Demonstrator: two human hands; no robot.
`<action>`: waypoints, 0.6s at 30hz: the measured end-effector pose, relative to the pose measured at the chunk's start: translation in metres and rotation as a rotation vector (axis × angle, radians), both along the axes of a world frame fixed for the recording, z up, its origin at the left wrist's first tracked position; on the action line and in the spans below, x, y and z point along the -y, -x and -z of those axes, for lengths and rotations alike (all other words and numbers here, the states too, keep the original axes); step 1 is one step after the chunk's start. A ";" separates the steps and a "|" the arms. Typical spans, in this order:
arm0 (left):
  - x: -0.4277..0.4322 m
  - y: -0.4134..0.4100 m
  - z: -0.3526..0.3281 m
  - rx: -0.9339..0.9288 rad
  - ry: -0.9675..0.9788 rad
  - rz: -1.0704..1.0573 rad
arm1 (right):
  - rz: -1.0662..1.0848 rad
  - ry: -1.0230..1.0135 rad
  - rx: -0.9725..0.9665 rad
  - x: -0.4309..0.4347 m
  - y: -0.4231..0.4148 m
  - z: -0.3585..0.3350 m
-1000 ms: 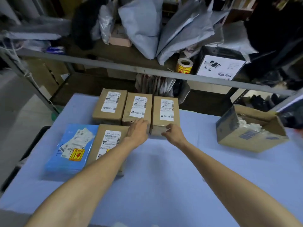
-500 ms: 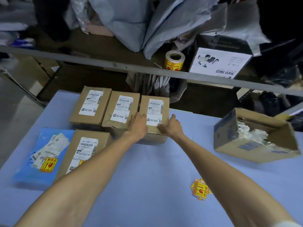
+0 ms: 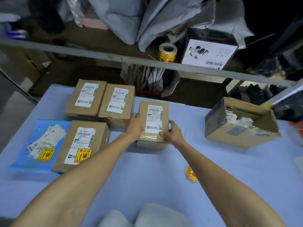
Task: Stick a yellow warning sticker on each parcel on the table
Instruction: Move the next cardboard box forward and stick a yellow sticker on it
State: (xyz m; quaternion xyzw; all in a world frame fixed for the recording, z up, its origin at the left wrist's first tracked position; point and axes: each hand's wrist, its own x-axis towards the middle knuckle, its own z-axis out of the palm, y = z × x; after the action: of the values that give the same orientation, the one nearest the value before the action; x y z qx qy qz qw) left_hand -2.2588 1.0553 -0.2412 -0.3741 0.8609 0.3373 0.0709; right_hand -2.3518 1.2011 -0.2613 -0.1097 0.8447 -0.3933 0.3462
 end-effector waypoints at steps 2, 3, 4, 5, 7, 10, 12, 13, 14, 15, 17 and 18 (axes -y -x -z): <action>-0.013 -0.021 0.005 -0.050 -0.071 -0.008 | 0.002 0.005 0.006 -0.016 -0.020 -0.003; -0.018 -0.032 0.008 -0.074 -0.089 -0.021 | 0.006 0.003 0.011 -0.022 -0.029 -0.004; -0.024 -0.042 0.010 -0.092 -0.112 -0.040 | 0.011 0.001 0.019 -0.030 -0.039 -0.006; -0.029 -0.051 0.011 -0.101 -0.141 -0.053 | 0.015 0.004 0.027 -0.036 -0.048 -0.007; -0.036 -0.068 0.011 -0.110 -0.203 -0.076 | 0.007 0.007 0.052 -0.049 -0.063 -0.008; -0.045 -0.091 0.011 -0.113 -0.259 -0.079 | -0.009 0.007 0.078 -0.065 -0.080 -0.007; -0.052 -0.104 0.009 -0.116 -0.278 -0.099 | -0.019 -0.008 0.092 -0.073 -0.088 -0.008; -0.055 -0.110 0.009 -0.116 -0.273 -0.115 | -0.033 -0.015 0.117 -0.076 -0.090 -0.007; -0.058 -0.114 0.010 -0.113 -0.263 -0.131 | -0.050 -0.019 0.150 -0.080 -0.093 -0.007; -0.060 -0.117 0.010 -0.112 -0.258 -0.143 | -0.062 -0.022 0.179 -0.082 -0.096 -0.007; -0.066 -0.120 0.009 -0.113 -0.272 -0.169 | -0.080 -0.027 0.207 -0.087 -0.098 -0.006; -0.069 -0.121 0.008 -0.110 -0.272 -0.180 | -0.081 -0.026 0.204 -0.089 -0.098 -0.005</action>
State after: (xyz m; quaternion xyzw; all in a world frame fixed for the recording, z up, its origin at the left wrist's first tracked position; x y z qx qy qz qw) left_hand -2.1377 1.1246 -0.2490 -0.4175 0.7729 0.4758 0.0432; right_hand -2.2537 1.2900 -0.2561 -0.0986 0.8049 -0.3771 0.4474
